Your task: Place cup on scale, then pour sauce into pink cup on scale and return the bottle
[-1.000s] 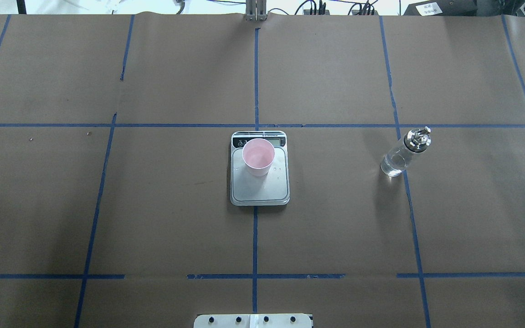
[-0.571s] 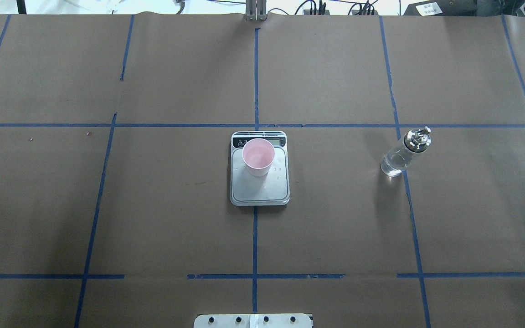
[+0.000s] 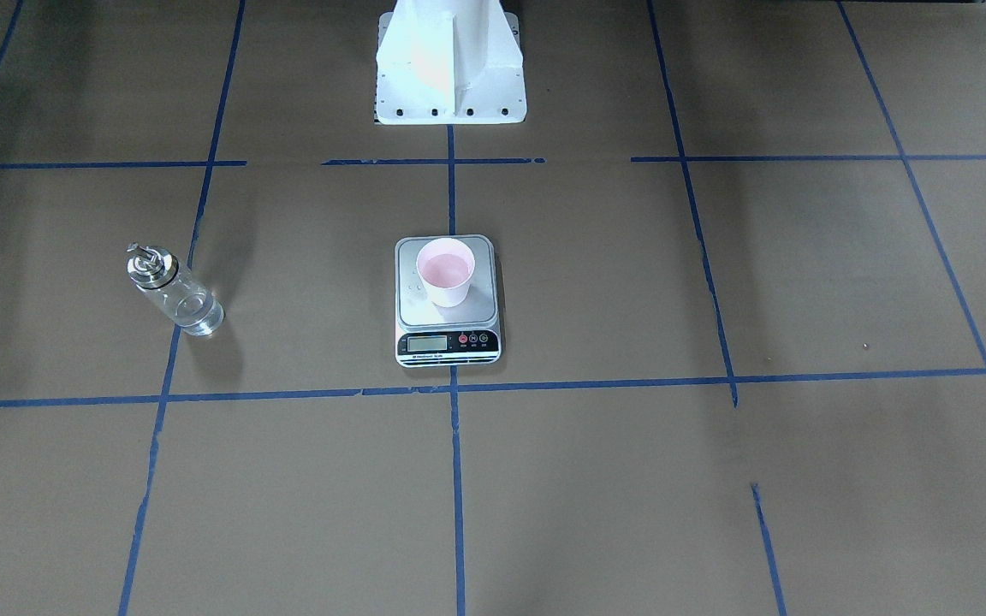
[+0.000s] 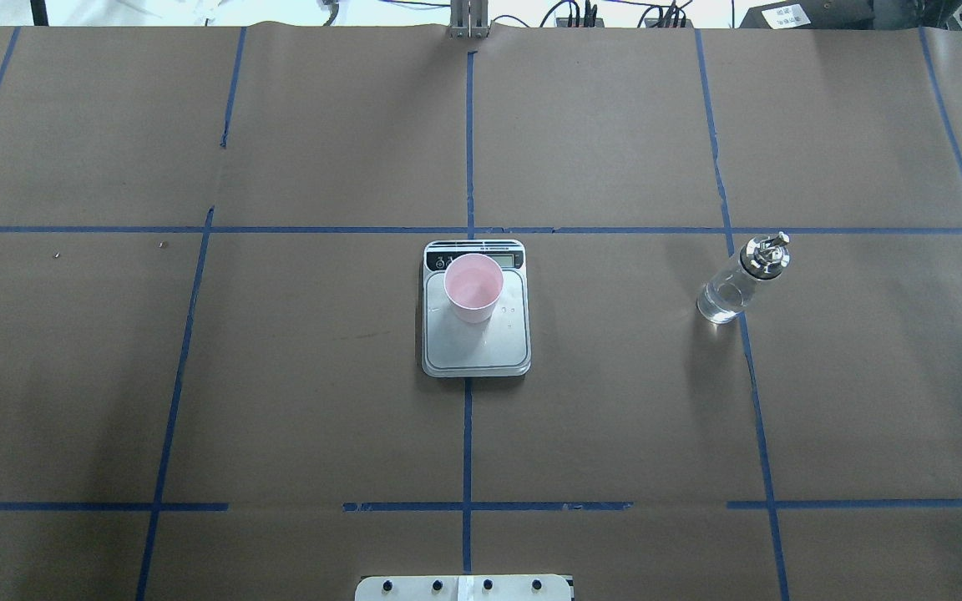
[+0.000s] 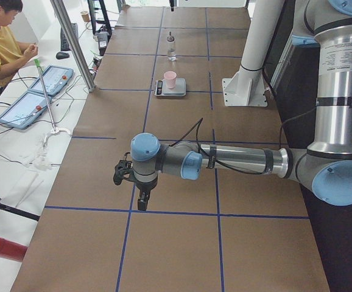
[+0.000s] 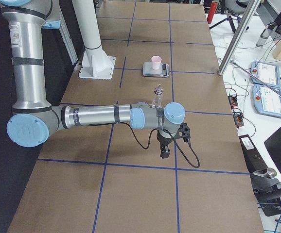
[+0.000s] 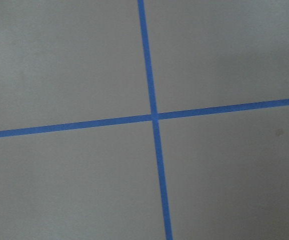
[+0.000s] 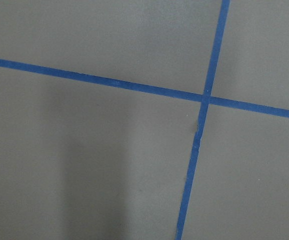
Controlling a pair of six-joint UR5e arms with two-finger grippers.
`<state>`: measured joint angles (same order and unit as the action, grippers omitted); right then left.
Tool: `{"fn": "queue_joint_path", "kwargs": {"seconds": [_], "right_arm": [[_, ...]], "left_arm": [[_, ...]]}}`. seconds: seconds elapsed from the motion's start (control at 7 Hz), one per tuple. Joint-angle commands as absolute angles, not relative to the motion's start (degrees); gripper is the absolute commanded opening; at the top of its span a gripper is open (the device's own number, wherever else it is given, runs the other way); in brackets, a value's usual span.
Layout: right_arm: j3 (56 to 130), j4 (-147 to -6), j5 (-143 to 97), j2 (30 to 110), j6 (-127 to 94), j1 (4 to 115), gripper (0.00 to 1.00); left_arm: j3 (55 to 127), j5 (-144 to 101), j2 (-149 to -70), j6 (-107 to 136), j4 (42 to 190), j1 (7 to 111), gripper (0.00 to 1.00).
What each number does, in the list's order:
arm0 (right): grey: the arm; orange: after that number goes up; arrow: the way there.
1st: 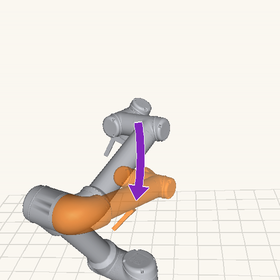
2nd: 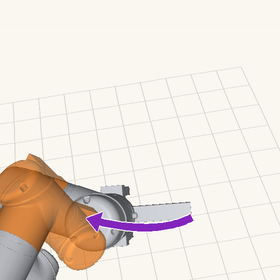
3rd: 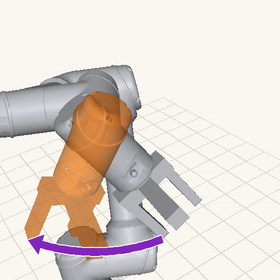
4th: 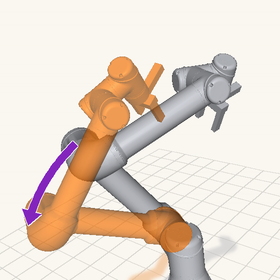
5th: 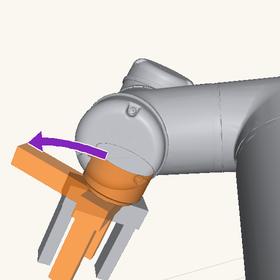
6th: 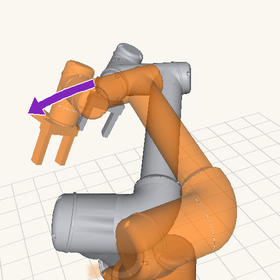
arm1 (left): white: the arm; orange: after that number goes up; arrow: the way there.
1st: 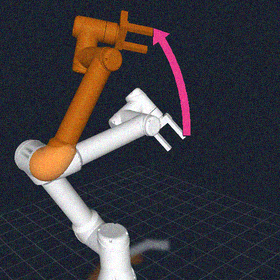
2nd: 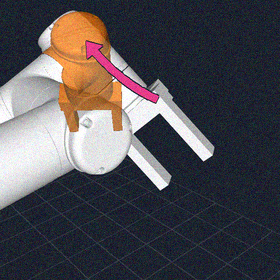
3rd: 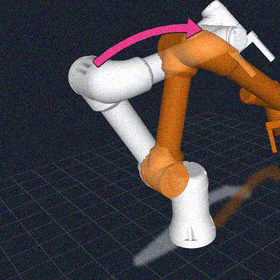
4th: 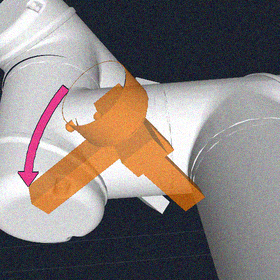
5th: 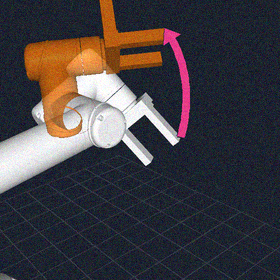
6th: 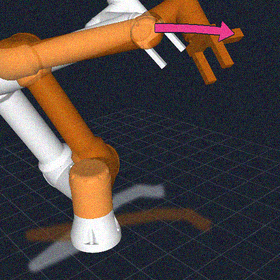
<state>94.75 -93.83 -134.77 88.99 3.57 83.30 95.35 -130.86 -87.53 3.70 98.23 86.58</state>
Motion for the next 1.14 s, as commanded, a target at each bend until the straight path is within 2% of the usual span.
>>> {"fn": "queue_joint_path", "kwargs": {"seconds": [0.0,1.0], "right_arm": [[94.7,-93.8,-134.7,88.7,3.5,83.3,1.0],[93.2,-93.7,-134.7,88.5,3.2,83.3,1.0]], "left_arm": [[95.4,-130.7,-87.5,3.8,98.3,86.6,1.0],[94.5,-133.8,-87.6,3.7,95.8,86.5,1.0]]}}
